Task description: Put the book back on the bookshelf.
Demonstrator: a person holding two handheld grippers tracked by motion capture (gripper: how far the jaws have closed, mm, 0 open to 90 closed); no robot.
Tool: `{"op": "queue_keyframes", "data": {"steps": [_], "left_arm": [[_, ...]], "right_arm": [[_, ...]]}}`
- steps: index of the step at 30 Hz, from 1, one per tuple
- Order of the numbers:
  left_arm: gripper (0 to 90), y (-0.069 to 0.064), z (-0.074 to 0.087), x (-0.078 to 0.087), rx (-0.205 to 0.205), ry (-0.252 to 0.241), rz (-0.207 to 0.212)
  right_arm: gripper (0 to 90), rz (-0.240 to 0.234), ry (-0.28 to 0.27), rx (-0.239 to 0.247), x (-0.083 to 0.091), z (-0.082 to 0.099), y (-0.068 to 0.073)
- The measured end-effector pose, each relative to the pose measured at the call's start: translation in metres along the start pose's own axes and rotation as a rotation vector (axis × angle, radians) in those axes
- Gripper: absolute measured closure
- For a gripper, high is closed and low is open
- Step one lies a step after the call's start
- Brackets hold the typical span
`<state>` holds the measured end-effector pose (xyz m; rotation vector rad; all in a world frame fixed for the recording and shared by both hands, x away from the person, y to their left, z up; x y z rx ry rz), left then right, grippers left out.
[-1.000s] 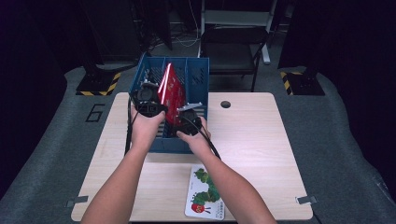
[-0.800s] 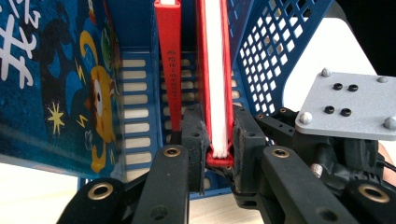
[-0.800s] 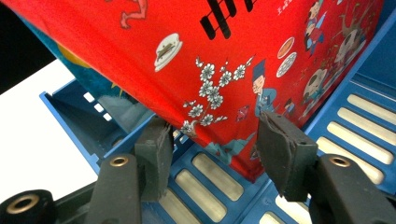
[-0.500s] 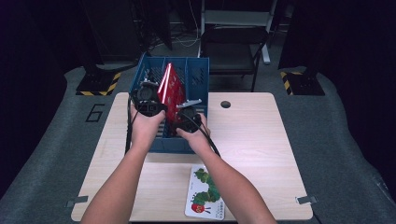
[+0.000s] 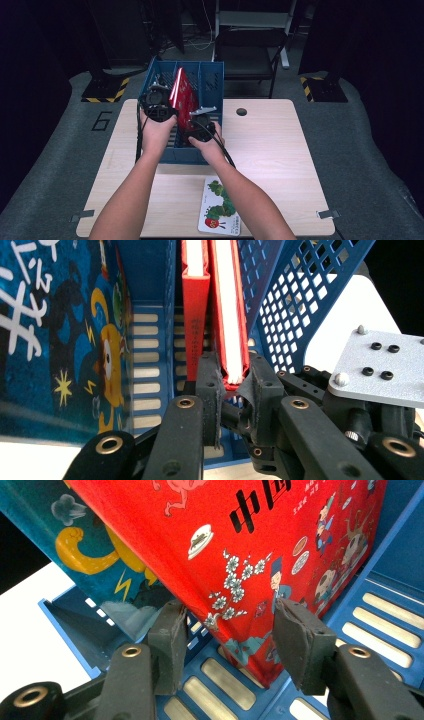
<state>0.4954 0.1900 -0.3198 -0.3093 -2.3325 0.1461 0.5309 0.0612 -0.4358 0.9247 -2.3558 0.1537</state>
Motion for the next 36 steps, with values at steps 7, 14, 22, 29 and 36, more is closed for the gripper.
{"op": "queue_keyframes", "data": {"steps": [7,14,22,29,36], "left_arm": [[78.8,0.0,-0.005,-0.004,-0.002,-0.008,-0.008],[78.1,-0.002,-0.008,-0.007,0.005,-0.02,-0.001],[80.1,-0.003,-0.012,-0.006,0.011,-0.029,0.008],[79.5,0.0,-0.012,-0.002,-0.007,-0.035,0.0],[78.7,0.001,-0.011,0.002,-0.009,-0.042,0.008]], "right_arm": [[52.7,0.012,0.003,0.007,-0.001,0.0,0.0],[54.8,0.016,0.012,0.004,-0.002,0.001,-0.003],[57.4,0.019,0.021,0.023,-0.003,0.003,-0.006],[58.1,0.028,0.017,0.017,-0.003,0.002,-0.009],[58.2,0.029,0.016,0.001,0.0,0.001,-0.007]]}}
Point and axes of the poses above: each handheld gripper's, and its own axes: x roughly backward along the jaws, z roughly out of its underside, y roughly to its left, the point moved 2 cm from there along -x, roughly forward along the jaws, and after that the axes turned 2 degrees about -y, right-handed, at the moved point
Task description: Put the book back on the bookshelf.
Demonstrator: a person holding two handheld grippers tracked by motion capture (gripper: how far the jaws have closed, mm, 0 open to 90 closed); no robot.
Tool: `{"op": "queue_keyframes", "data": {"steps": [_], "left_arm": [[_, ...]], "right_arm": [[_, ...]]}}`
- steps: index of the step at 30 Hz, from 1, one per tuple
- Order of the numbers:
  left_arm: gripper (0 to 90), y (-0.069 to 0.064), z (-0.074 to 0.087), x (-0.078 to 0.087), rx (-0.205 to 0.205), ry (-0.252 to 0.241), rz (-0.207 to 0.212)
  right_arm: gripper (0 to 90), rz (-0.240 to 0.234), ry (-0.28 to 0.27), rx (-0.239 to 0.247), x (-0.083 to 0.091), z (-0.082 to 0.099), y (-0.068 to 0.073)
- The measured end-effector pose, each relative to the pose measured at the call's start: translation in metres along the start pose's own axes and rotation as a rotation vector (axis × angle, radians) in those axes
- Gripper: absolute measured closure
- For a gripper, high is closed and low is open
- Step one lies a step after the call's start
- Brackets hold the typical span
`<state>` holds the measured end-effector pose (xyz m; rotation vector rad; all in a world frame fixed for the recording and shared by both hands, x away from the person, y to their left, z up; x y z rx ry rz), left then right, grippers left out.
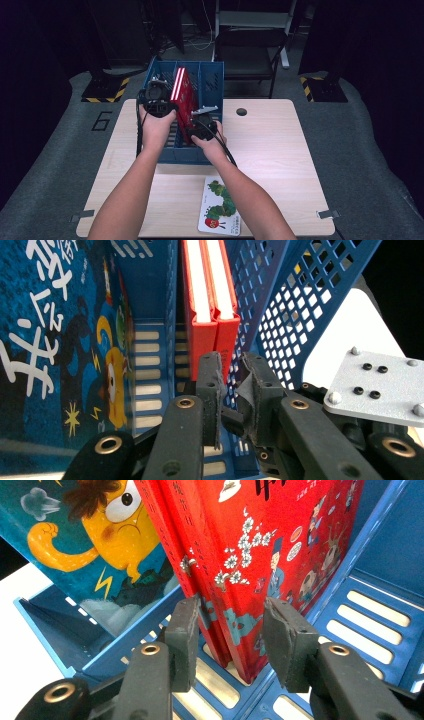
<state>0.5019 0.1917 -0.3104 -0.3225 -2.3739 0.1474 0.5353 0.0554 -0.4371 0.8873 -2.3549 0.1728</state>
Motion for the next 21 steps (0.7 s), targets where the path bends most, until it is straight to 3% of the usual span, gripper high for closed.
{"op": "queue_keyframes", "data": {"steps": [17,21], "left_arm": [[67.3,-0.001,0.003,0.008,-0.011,-0.013,0.038],[65.1,-0.001,0.003,0.012,-0.016,-0.018,0.045]], "right_arm": [[56.2,-0.011,-0.015,-0.006,0.01,-0.003,0.003],[55.6,-0.01,-0.033,0.014,0.014,-0.005,0.004]]}}
Point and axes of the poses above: each handheld gripper's, and its own axes: x roughly backward along the jaws, z roughly out of its underside, y roughly to its left, the point moved 2 cm from there along -x, roughly forward along the jaws, and after that the axes turned 2 degrees about -y, right-handed, at the moved point
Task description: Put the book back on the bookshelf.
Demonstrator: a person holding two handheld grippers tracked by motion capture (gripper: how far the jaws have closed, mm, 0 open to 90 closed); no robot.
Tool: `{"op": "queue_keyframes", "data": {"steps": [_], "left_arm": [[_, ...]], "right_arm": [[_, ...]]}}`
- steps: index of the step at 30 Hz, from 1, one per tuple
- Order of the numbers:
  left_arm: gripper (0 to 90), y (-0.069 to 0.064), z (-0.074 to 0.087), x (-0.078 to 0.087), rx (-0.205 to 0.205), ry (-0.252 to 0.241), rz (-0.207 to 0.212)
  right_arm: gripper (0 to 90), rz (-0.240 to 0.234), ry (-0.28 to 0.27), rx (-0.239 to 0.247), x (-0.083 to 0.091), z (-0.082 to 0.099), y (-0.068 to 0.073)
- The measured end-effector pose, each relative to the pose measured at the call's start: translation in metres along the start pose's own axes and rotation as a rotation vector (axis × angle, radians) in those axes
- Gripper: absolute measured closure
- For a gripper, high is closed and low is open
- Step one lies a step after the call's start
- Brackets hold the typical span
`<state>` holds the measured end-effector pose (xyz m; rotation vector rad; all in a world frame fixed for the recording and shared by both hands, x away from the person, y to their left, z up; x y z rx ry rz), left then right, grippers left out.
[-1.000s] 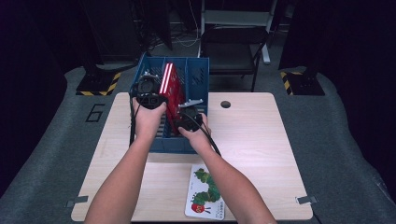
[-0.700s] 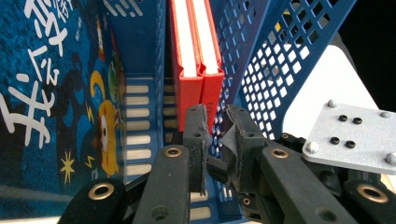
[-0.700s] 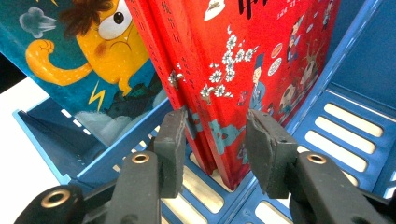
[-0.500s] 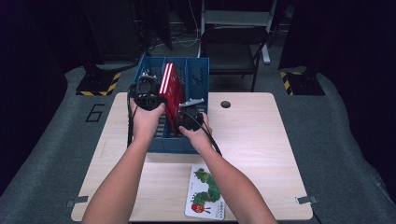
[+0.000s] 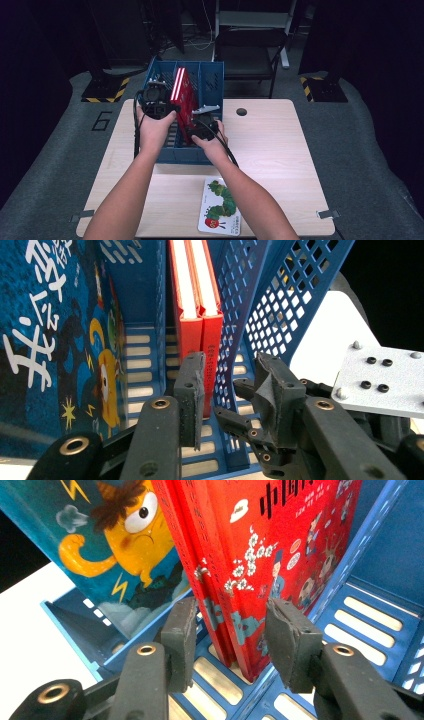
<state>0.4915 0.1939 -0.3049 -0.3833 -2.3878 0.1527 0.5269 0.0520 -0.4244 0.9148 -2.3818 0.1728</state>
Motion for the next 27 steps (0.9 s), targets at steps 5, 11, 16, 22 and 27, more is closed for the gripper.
{"op": "queue_keyframes", "data": {"steps": [5,11,16,22,27], "left_arm": [[62.8,0.001,0.001,0.003,-0.003,0.002,0.014],[57.0,0.0,0.004,0.005,-0.011,0.001,0.033],[54.0,-0.003,0.008,0.006,-0.028,-0.008,0.044],[50.9,-0.007,0.012,0.006,-0.042,-0.011,0.068],[48.3,-0.01,0.015,0.005,-0.031,-0.026,0.089]], "right_arm": [[54.3,0.001,0.007,-0.015,0.004,-0.001,0.001],[51.7,-0.006,-0.003,-0.01,0.009,-0.001,0.0],[49.3,-0.013,-0.017,-0.01,0.016,-0.002,0.001],[47.0,-0.008,-0.036,-0.008,0.025,-0.002,0.002],[45.2,-0.02,-0.048,-0.006,0.035,0.001,0.005]]}}
Point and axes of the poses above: each handheld gripper's, and its own axes: x roughly backward along the jaws, z roughly out of its underside, y roughly to its left, the point moved 2 cm from there along -x, roughly forward along the jaws, and after that the axes turned 2 degrees about -y, right-handed, at the moved point
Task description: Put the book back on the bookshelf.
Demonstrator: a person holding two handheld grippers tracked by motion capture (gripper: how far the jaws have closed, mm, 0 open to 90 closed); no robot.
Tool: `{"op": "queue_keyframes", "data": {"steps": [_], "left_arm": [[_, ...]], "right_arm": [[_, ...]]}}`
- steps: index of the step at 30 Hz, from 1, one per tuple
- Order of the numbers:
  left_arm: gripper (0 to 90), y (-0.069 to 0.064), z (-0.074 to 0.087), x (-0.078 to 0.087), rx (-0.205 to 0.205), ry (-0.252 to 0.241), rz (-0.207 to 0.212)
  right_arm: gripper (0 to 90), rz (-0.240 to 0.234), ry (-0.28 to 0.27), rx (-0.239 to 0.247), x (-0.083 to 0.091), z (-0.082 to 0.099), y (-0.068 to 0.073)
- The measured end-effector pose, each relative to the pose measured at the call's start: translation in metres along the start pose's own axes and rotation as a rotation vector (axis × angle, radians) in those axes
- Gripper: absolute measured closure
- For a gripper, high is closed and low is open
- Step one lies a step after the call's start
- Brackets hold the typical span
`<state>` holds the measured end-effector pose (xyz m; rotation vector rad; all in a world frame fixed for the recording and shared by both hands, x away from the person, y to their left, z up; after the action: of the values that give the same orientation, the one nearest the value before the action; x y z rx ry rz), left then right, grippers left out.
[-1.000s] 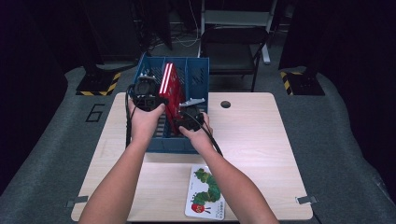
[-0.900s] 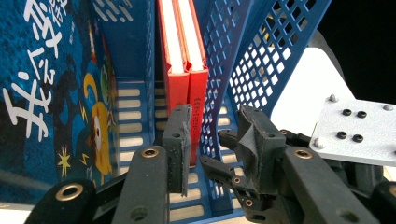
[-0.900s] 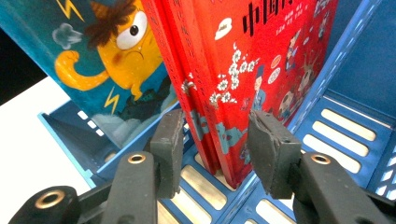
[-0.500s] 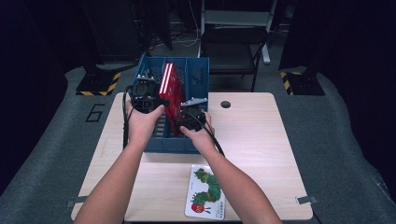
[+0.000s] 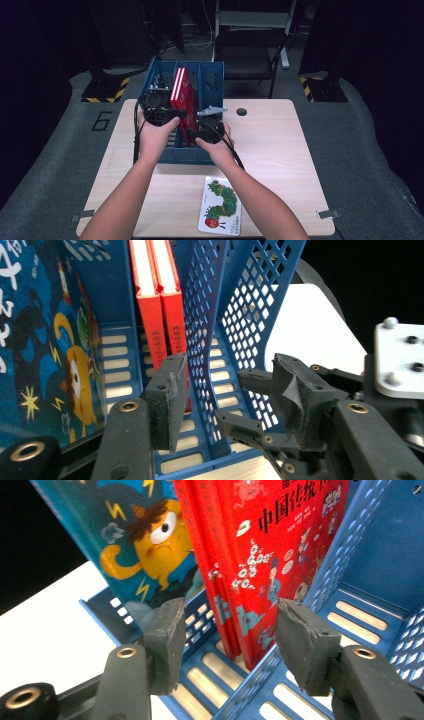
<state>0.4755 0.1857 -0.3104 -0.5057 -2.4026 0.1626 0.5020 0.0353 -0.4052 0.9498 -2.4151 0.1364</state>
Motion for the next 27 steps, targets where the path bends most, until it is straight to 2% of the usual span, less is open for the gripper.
{"op": "queue_keyframes", "data": {"steps": [4,11,13,18,21,24,27], "left_arm": [[47.6,-0.001,0.004,0.001,-0.008,-0.001,0.014],[46.8,-0.005,0.007,0.008,-0.03,-0.014,0.052],[46.1,-0.007,0.009,0.01,-0.041,-0.016,0.066],[45.8,-0.01,0.014,0.014,-0.061,-0.02,0.093],[45.8,-0.01,0.018,0.016,-0.087,-0.02,0.103],[45.9,-0.011,0.022,0.017,-0.102,-0.016,0.113],[45.8,-0.012,0.025,0.019,-0.107,-0.018,0.13]], "right_arm": [[44.9,-0.016,-0.031,0.008,0.011,0.002,0.001],[44.1,-0.028,-0.037,0.019,0.028,0.008,-0.001],[43.9,-0.035,-0.045,0.005,0.032,0.011,-0.001],[41.7,-0.041,-0.04,0.019,0.041,0.018,-0.003],[41.1,-0.045,-0.05,-0.005,0.048,0.02,-0.003],[41.1,-0.045,-0.061,0.007,0.053,0.021,-0.003],[41.2,-0.052,-0.062,-0.004,0.059,0.023,-0.001]]}}
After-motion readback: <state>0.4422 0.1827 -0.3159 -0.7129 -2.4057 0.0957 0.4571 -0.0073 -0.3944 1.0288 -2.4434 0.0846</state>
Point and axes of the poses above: each handheld gripper's, and its own axes: x roughly backward along the jaws, z roughly out of its underside, y roughly to its left, the point moved 2 cm from there along -x, roughly forward along the jaws, and after that the axes turned 2 degrees about -y, right-handed, at the moved point
